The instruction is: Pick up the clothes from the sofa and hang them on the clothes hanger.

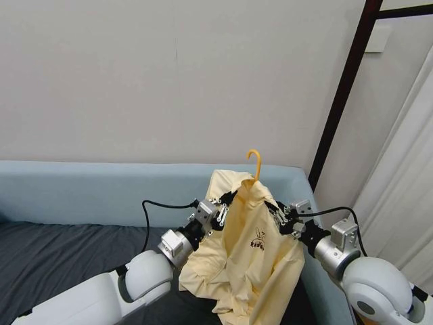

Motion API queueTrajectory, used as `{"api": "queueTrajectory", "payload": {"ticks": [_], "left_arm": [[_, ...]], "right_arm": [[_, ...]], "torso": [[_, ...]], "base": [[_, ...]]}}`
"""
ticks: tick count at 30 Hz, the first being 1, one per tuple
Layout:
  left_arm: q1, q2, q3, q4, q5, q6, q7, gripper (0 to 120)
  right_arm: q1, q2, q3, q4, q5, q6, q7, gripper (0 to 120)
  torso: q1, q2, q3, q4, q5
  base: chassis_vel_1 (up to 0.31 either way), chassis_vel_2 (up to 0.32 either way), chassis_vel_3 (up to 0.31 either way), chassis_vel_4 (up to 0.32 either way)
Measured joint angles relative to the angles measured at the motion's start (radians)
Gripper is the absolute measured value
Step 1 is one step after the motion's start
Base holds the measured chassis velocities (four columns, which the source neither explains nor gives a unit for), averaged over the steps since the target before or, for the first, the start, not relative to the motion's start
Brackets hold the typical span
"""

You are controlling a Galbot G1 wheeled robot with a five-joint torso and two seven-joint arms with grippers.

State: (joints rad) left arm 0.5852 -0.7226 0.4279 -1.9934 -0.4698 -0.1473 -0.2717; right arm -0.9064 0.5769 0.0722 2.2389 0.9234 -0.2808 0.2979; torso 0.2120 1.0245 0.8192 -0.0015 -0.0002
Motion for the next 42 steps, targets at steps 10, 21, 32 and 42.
{"api": "queueTrajectory", "payload": {"ticks": [10, 21, 32, 42], "left_arm": [[0.109, 0.02, -0.046, 0.02, 0.121, -0.001, -0.028, 32], [0.271, 0.04, -0.172, -0.003, 0.191, -0.048, -0.038, 73], [0.692, -0.07, -0.463, -0.018, 0.225, -0.115, -0.059, 100], [0.864, -0.243, -0.535, 0.049, 0.325, -0.225, -0.088, 100]], "right_arm": [[-0.025, 0.007, 0.012, 0.038, -0.001, 0.032, -0.027, 8], [-0.025, 0.014, 0.026, 0.081, 0.059, 0.032, 0.033, 8], [-0.035, -0.01, 0.14, 0.16, 0.175, 0.005, 0.161, 8], [-0.055, -0.037, 0.314, 0.181, 0.171, 0.024, 0.199, 8]], "torso": [[0.0, 0.0, 0.0, 0.0, -0.0001], [0.0, 0.0, 0.0, -0.0001, 0.0001], [0.0, 0.0, 0.0, 0.0004, 0.0002], [0.0, 0.0, 0.0, -0.0001, 0.0004]], "base": [[0.0, 0.0, 0.0, 0.0], [0.0, 0.0, 0.0, 0.0], [0.0, 0.0, 0.0, 0.0], [0.0, 0.0, 0.0, 0.0]]}}
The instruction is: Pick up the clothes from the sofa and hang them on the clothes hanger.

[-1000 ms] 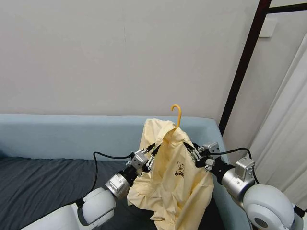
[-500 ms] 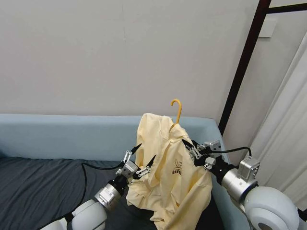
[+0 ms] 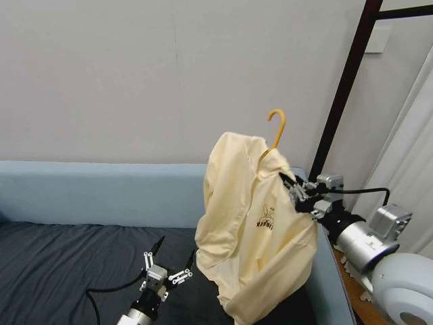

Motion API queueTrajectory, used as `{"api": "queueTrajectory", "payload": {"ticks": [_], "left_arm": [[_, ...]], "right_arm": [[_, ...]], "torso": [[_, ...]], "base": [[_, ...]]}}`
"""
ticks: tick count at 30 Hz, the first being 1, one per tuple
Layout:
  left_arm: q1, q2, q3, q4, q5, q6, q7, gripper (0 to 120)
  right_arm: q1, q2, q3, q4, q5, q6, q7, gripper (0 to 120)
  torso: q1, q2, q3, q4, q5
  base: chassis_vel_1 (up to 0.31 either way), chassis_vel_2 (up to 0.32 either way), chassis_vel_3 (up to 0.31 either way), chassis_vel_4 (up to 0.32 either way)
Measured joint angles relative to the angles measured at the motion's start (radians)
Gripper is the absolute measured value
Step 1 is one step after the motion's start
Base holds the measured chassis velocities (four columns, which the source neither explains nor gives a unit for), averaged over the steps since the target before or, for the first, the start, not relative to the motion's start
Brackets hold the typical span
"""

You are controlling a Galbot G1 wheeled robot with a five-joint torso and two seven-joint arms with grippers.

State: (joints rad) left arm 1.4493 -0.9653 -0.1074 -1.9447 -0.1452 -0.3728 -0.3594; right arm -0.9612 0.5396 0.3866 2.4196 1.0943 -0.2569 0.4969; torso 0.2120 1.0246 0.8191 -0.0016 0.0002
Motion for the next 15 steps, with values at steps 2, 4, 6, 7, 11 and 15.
{"api": "queueTrajectory", "payload": {"ticks": [2, 4, 6, 7, 11, 15], "left_arm": [[0.029, -0.057, -0.008, 0.036, 0.021, -0.027, -0.018, 100], [0.04, -0.089, -0.01, 0.06, 0.038, -0.049, -0.037, 100], [0.06, -0.124, -0.014, 0.079, 0.046, -0.064, -0.055, 100], [0.068, -0.133, -0.016, 0.08, 0.046, -0.068, -0.056, 100], [0.116, -0.168, -0.04, 0.08, 0.031, -0.097, -0.037, 100], [0.183, -0.2, -0.069, 0.056, 0.011, -0.132, 0.011, 100]], "right_arm": [[-0.01, -0.027, 0.06, 0.001, 0.029, -0.011, 0.013, 8], [-0.011, -0.048, 0.089, 0.005, 0.058, -0.024, 0.027, 8], [-0.008, -0.079, 0.124, 0.017, 0.116, -0.05, 0.053, 8], [-0.006, -0.088, 0.134, 0.021, 0.133, -0.06, 0.061, 8], [0.001, -0.137, 0.184, 0.032, 0.222, -0.107, 0.104, 8], [0.013, -0.179, 0.272, 0.02, 0.321, -0.176, 0.162, 8]], "torso": [[0.0, 0.0, 0.0, 0.0, 0.0002], [0.0, 0.0, 0.0, 0.0, -0.0001], [0.0, 0.0, 0.0, -0.0001, -0.0003], [0.0, 0.0, 0.0, -0.0001, -0.0003], [0.0, 0.0, 0.0, 0.0001, 0.0], [0.0, 0.0, 0.0, 0.0002, -0.0002]], "base": [[0.0, 0.0, 0.0, 0.0], [0.0, 0.0, 0.0, 0.0], [0.0, 0.0, 0.0, 0.0], [0.0, 0.0, 0.0, 0.0], [0.0, 0.0, 0.0, 0.0], [0.0, 0.0, 0.0, 0.0]]}}
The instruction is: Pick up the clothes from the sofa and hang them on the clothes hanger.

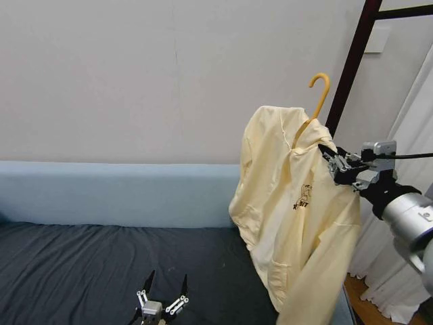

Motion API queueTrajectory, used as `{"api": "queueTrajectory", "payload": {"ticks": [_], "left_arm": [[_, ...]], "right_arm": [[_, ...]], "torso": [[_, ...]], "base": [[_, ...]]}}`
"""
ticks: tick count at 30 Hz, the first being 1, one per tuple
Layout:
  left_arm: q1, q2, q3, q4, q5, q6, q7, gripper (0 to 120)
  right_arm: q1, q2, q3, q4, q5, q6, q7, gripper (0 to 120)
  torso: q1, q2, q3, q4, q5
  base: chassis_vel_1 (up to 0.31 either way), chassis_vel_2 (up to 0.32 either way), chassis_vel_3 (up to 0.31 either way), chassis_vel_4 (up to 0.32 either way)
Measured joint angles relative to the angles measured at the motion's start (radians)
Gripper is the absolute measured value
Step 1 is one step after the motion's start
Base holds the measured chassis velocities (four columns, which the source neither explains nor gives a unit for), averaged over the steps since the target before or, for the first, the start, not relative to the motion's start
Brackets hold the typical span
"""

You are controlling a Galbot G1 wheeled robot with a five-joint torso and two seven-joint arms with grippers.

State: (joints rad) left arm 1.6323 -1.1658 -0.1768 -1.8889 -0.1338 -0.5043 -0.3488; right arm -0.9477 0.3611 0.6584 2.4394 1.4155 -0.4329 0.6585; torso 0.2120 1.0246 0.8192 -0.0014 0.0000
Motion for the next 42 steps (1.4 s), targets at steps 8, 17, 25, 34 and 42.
{"api": "queueTrajectory", "payload": {"ticks": [8, 17, 25, 34, 42], "left_arm": [[0.07, -0.039, -0.067, -0.099, 0.003, -0.006, 0.017, 100], [0.086, -0.036, -0.081, -0.122, 0.008, 0.002, 0.017, 100], [0.09, -0.02, -0.051, -0.137, -0.013, 0.13, -0.002, 100], [0.09, -0.034, -0.045, -0.146, -0.023, 0.099, 0.04, 100], [0.084, -0.049, -0.04, -0.138, -0.019, 0.106, 0.055, 100]], "right_arm": [[-0.022, -0.016, 0.186, -0.107, 0.036, -0.082, 0.027, 8], [-0.01, -0.088, 0.281, -0.238, 0.035, -0.124, -0.008, 8], [-0.003, -0.15, 0.279, -0.363, -0.085, -0.147, -0.094, 8], [0.016, -0.152, 0.159, -0.517, -0.265, -0.062, -0.202, 8], [0.103, -0.038, -0.015, -0.712, -0.454, 0.131, -0.355, 8]], "torso": [[0.0, 0.0, 0.0, -0.0002, 0.0003], [0.0, 0.0, 0.0, -0.0002, 0.0001], [0.0, 0.0, 0.0, -0.0001, 0.0], [0.0, 0.0, 0.0, -0.0002, 0.0], [0.0, 0.0, 0.0, -0.0004, 0.0006]], "base": [[0.0, 0.0, 0.0, 0.0], [0.0, 0.0, 0.0, 0.0], [0.0, 0.0, 0.0, 0.0], [0.0, 0.0, 0.0, 0.0], [0.0, 0.0, 0.0, 0.0]]}}
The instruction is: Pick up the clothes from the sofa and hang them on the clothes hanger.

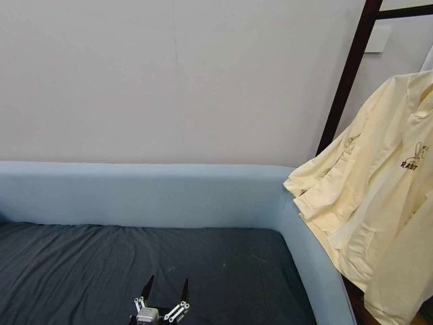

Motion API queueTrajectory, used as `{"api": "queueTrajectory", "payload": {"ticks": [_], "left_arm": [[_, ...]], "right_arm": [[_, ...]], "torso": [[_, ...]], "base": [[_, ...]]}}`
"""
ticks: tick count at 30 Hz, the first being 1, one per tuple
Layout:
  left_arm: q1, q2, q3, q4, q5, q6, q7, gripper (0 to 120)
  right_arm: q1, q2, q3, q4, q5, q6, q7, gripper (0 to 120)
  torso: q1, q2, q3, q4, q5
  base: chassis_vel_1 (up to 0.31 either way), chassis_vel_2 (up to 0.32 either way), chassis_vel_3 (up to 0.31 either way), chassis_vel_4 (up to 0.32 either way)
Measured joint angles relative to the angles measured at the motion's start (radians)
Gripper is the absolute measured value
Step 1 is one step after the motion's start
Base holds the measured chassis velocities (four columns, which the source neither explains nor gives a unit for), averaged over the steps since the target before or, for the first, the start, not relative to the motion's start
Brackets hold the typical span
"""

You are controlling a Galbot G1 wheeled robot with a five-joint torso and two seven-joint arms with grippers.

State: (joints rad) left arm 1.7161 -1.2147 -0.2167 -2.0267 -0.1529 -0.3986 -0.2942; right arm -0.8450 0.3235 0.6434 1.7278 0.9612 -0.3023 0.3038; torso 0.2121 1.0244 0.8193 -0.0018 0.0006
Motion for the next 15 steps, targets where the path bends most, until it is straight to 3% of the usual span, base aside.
{"api": "queueTrajectory", "payload": {"ticks": [7, 15], "left_arm": [[0.002, -0.029, 0.009, 0.004, 0.012, 0.006, 0.0, 100], [0.016, -0.045, 0.009, 0.001, 0.031, 0.005, 0.0, 100]], "right_arm": [[0.175, 0.055, -0.108, -0.151, -0.138, 0.088, -0.075, 8], [0.414, 0.105, -0.355, -0.306, -0.267, 0.142, -0.129, 8]], "torso": [[0.0, 0.0, 0.0, 0.0006, -0.0008], [0.0, 0.0, 0.0, 0.0003, -0.0006]], "base": [[0.0, 0.0, 0.0, 0.0], [0.0, 0.0, 0.0, 0.0]]}}
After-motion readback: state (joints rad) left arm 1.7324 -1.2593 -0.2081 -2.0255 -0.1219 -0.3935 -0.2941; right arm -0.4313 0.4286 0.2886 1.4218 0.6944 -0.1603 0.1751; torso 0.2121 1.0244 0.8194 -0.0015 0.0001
